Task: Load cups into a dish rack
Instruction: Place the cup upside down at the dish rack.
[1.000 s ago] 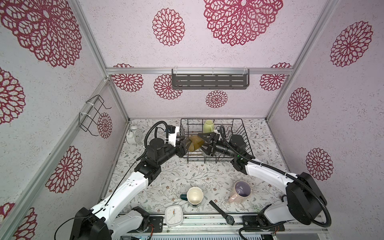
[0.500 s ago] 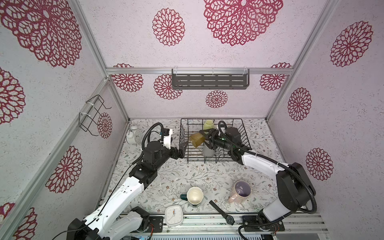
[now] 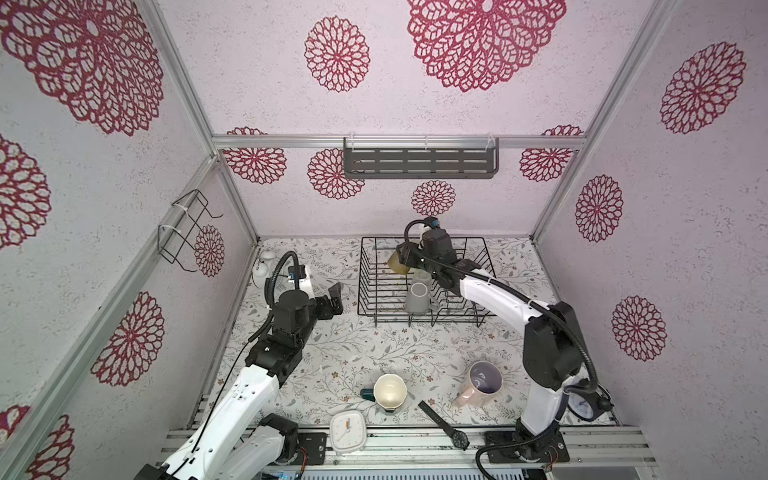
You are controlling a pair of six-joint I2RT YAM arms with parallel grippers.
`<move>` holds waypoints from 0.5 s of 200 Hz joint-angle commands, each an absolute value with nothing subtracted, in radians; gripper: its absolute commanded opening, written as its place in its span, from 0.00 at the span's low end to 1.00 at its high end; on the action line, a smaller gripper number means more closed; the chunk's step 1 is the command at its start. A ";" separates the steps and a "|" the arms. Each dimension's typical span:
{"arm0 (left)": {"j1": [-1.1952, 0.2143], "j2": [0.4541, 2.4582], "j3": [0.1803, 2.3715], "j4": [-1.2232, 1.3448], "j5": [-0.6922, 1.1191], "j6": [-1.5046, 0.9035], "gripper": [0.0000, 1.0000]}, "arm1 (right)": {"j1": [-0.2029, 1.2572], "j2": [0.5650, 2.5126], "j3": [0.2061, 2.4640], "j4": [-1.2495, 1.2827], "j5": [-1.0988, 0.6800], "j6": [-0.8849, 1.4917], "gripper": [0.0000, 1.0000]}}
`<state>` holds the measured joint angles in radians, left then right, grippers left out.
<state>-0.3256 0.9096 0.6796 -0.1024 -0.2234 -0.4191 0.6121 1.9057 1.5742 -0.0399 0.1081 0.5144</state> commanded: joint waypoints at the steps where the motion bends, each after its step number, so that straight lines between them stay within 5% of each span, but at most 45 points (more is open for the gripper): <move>1: -0.284 0.882 0.646 -0.113 -0.258 -0.500 0.97 | 0.645 1.958 1.682 -0.094 0.238 0.298 0.45; 100: -0.207 0.814 0.580 -0.217 -0.386 -0.639 0.97 | 0.693 2.212 1.809 0.109 0.431 0.070 0.46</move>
